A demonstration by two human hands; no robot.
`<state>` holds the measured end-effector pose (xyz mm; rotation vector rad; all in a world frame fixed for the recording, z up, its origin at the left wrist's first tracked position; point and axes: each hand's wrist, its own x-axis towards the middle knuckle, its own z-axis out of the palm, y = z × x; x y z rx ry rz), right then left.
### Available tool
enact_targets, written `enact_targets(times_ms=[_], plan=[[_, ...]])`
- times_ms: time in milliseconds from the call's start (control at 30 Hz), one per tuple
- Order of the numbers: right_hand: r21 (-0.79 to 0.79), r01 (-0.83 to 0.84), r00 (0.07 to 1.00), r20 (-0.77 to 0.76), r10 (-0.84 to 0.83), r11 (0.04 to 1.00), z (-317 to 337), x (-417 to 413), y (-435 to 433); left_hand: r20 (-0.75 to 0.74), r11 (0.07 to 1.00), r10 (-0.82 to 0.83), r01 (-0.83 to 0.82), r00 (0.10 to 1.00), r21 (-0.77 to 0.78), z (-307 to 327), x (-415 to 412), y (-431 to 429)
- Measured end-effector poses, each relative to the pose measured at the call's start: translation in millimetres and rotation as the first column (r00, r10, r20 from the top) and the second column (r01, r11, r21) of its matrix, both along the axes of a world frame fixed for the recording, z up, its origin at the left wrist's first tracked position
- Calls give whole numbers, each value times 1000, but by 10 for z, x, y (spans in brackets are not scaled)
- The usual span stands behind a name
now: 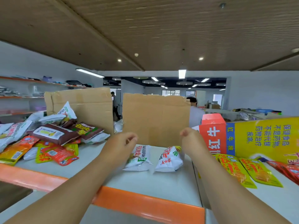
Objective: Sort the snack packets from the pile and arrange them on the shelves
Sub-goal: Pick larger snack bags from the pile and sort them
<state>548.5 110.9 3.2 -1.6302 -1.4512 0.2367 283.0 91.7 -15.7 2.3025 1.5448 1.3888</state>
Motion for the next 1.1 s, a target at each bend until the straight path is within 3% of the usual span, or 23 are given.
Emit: enact_targets(times_ms=[133,300,467,567,667,900,1100], plan=[[-156,-75,969,221,109,985,-22,-163,-131,-96,997,44,-51,994,-65,-59,48,-59],[-355,-221,908,266,325,908,-27,-164,-206,-157,991,46,-64,987,-115,-25,108,38],[-449,-209,867,325,377,869,-58,-125,-190,-306,921,-75,-52,949,-386,-32,239,293],[-455,-131,834,429,346,881,-64,-158,-201,-246,808,-109,-58,963,-586,-98,366,359],[-462,-5,805,524,277,887,-95,-272,-177,-413,802,-232,-67,881,-593,-37,442,420],[-552,13,707,595,383,834,-111,-488,-179,-509,849,-270,-47,817,-527,-48,503,448],[-448,125,786,589,187,885,-204,-494,-292,-463,866,-283,16,840,-500,-63,405,355]])
